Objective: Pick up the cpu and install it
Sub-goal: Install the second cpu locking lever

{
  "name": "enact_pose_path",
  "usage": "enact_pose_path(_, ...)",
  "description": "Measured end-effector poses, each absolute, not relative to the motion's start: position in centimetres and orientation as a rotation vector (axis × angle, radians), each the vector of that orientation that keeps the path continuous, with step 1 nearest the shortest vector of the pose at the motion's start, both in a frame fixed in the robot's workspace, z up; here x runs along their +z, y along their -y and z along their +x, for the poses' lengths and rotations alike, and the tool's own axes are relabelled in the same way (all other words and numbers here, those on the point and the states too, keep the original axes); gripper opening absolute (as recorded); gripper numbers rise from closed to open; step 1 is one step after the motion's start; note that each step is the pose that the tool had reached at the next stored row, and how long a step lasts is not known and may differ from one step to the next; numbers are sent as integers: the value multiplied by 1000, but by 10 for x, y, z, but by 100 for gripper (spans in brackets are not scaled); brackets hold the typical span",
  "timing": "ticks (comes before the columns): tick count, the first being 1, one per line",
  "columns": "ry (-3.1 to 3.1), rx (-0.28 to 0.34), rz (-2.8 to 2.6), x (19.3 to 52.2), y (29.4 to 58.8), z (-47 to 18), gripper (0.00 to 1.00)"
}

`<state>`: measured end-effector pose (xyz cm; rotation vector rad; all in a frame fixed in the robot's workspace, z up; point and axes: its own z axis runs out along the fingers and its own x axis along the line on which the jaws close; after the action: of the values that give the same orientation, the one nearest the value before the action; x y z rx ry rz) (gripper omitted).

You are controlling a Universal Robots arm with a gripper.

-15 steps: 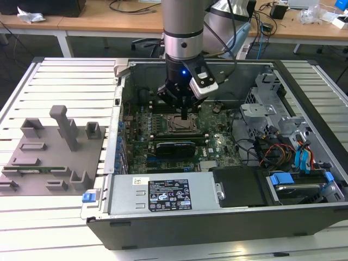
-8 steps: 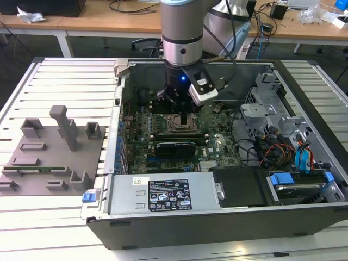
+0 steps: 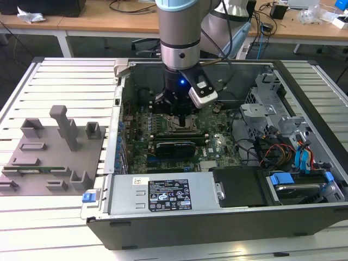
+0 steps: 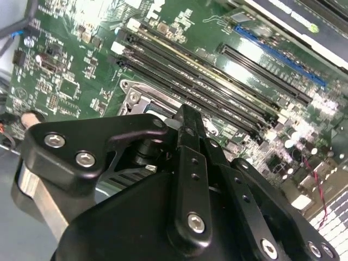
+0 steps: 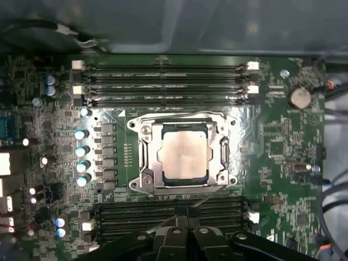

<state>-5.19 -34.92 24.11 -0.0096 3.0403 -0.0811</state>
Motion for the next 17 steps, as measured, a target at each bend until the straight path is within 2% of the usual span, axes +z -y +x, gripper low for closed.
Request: enact_pose_path(17, -3040, -74, -23, 230, 349, -67, 11)
